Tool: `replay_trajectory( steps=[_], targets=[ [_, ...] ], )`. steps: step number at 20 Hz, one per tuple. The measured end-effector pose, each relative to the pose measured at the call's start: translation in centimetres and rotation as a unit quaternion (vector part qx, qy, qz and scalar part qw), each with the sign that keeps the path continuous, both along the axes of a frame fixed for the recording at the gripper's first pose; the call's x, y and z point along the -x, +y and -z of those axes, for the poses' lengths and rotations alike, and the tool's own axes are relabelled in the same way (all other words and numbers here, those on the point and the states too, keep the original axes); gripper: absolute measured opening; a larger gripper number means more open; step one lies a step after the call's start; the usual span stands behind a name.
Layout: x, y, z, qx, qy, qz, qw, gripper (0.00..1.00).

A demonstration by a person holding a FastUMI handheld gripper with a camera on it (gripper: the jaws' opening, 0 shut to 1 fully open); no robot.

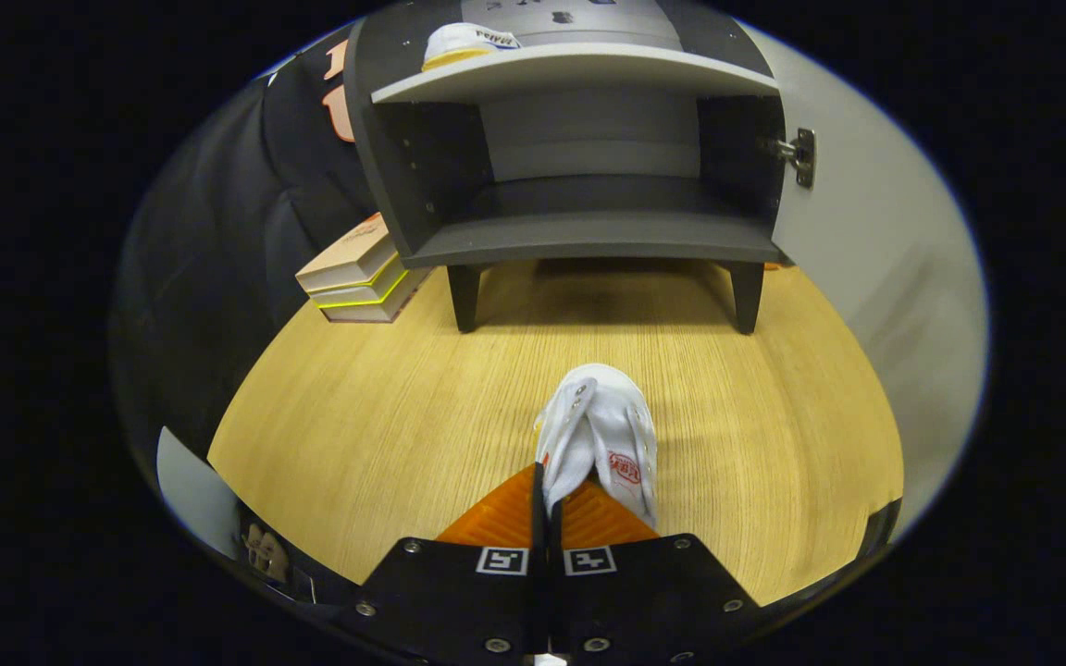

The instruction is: Open the shoe cabinet door, grab the shoes and put them into the shoe cabinet, then close the shoe cabinet door.

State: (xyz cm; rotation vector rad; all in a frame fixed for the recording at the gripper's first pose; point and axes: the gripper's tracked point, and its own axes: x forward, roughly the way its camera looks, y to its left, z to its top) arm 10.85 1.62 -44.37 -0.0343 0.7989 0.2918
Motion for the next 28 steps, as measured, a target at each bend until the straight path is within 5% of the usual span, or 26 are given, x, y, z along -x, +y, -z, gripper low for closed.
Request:
replay_trajectory(
  steps=[17, 28],
  targets=[
    [-7.5, 1.0, -29.4, 0.029, -0.222, -0.025, 0.974, 0.00],
    [-23.3, 0.5, -33.2, 0.057, -0.240, -0.024, 0.969, 0.00]
  ],
)
